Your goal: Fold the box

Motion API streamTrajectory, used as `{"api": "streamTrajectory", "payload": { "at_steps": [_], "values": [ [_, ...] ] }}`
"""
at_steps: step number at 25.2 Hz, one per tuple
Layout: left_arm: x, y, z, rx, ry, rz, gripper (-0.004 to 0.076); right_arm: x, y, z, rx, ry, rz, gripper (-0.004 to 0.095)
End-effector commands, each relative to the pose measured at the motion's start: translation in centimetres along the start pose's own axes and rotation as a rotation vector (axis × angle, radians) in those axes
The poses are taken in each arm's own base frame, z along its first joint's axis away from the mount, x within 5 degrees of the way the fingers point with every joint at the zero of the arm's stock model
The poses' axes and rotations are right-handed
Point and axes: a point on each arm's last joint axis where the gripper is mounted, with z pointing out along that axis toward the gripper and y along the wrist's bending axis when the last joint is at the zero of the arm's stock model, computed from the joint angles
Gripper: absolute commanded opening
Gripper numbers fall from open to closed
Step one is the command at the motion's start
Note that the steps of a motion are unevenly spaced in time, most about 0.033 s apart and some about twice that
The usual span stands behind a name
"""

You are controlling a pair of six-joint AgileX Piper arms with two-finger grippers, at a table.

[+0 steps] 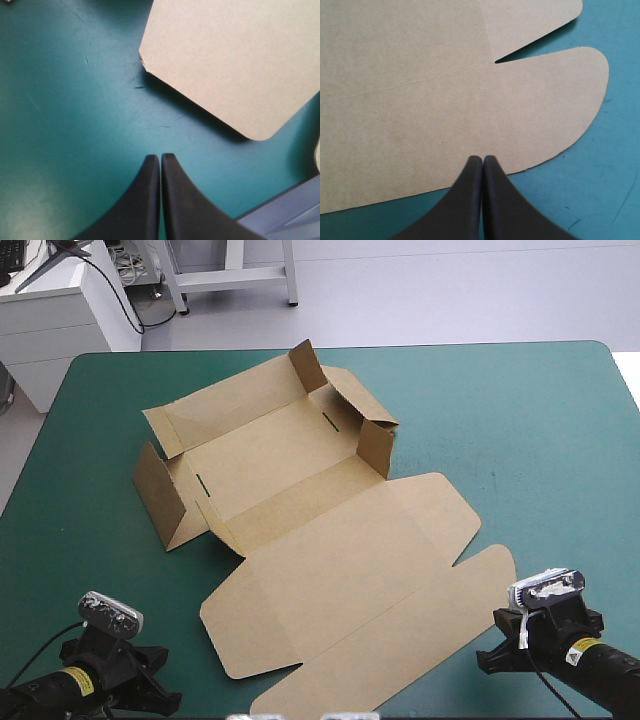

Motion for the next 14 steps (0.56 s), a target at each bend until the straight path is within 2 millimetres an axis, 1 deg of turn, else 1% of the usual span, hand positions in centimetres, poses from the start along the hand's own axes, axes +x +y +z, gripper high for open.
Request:
{"api": "streamTrajectory", "payload": {
  "at_steps": [1, 12, 14],
  "values": [
    [-1.07, -0.16, -0.56, 0.011, -0.066, 0.0, -0.0008, -1.18, 0.02, -0.4, 0.004, -0.069, -0.009, -0.0019],
    [-1.07, -0.19, -0.56, 0.014, -0.066, -0.002, -0.0008, -1.16, 0.02, -0.4, 0.004, -0.068, -0.01, -0.0019],
    [-1.07, -0.19, -0.56, 0.014, -0.066, -0.002, -0.0008, -1.15, 0.03, -0.4, 0.004, -0.066, -0.02, 0.0]
  ]
}}
